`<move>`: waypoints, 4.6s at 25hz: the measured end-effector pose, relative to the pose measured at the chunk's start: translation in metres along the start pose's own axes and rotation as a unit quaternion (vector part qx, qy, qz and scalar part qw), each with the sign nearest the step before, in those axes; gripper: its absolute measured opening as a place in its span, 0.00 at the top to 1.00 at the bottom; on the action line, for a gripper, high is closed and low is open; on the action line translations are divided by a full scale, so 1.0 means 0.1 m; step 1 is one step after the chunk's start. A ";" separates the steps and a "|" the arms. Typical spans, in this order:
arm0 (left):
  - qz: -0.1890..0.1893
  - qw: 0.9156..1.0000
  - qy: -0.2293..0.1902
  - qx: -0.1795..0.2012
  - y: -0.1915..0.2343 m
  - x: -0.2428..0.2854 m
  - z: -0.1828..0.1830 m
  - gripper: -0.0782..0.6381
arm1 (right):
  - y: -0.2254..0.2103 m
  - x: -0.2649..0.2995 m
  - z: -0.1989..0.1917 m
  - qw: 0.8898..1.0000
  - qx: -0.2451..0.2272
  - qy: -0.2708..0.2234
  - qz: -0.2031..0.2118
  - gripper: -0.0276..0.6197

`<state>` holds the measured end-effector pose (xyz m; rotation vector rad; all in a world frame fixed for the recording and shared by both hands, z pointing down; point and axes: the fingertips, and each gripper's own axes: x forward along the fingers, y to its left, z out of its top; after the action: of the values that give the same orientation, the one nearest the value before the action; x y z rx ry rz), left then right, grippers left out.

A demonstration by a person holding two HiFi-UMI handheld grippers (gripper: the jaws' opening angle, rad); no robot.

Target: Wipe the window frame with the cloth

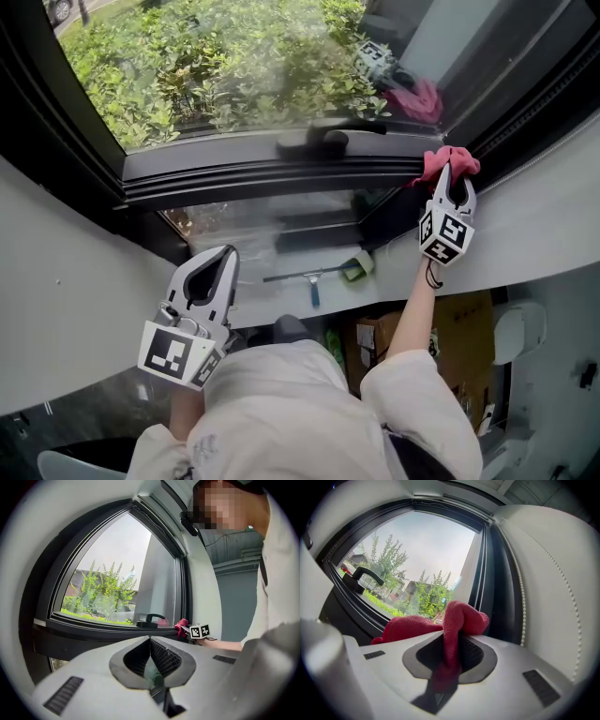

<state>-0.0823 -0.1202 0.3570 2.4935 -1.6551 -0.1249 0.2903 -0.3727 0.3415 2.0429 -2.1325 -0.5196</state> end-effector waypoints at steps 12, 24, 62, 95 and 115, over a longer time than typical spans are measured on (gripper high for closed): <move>-0.015 1.000 -0.001 -0.013 -0.02 0.07 0.00 0.88 | 0.19 -0.07 0.08 1.000 -0.013 0.008 0.019 0.85; -0.020 1.000 -0.004 -0.017 -0.03 0.06 0.00 0.88 | 0.48 -0.14 0.19 0.999 -0.015 -0.003 0.041 0.85; -0.019 1.000 -0.006 -0.023 -0.02 0.01 0.00 0.88 | 1.14 -0.34 0.52 0.994 -0.076 -0.023 0.078 0.86; -0.009 0.999 -0.019 -0.027 0.06 -0.08 0.02 0.88 | 2.17 -0.66 0.92 0.981 -0.102 -0.075 0.147 0.86; -0.007 0.999 -0.026 -0.040 0.12 -0.18 0.03 0.88 | 2.64 -0.82 1.13 0.973 -0.094 -0.110 0.182 0.86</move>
<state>-0.1004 -0.1082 0.3556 2.4642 -1.6190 -0.2547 0.0098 -0.2704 0.3379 1.5079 -2.3992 -0.8830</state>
